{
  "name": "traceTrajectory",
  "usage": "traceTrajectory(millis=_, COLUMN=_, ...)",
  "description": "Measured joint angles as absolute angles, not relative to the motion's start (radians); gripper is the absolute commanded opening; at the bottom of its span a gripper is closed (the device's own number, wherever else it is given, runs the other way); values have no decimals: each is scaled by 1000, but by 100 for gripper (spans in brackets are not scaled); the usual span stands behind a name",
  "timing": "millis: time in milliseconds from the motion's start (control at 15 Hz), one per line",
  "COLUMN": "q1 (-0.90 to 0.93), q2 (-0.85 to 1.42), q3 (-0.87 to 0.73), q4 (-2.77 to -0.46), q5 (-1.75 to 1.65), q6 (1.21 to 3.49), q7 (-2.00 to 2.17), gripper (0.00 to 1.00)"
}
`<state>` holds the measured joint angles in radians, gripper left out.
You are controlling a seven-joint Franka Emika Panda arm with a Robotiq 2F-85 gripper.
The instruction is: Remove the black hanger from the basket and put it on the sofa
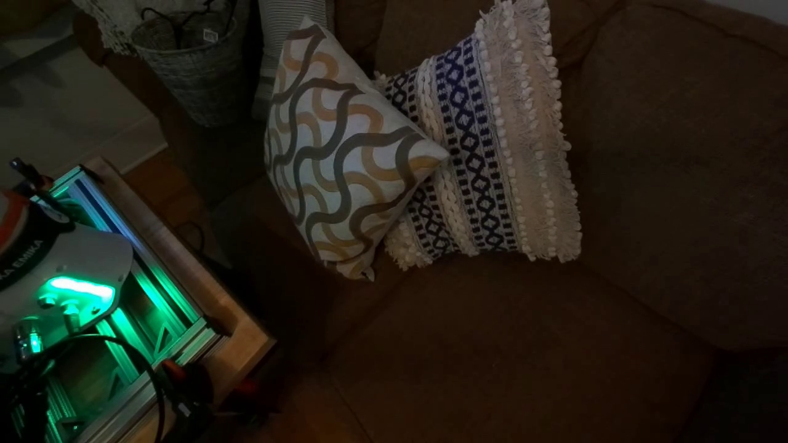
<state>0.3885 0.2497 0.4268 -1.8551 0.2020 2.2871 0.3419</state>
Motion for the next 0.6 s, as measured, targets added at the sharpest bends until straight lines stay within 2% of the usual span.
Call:
traceTrajectory(millis=333, q1=512, q2=418, q3=401, q4=-1777, q5=196, q6=2326, q7=548, gripper=100)
traceTrajectory(millis=600, q1=686, q2=637, q3=281, q4=-1618, q5=119, q6=2359, q7=815, gripper=100)
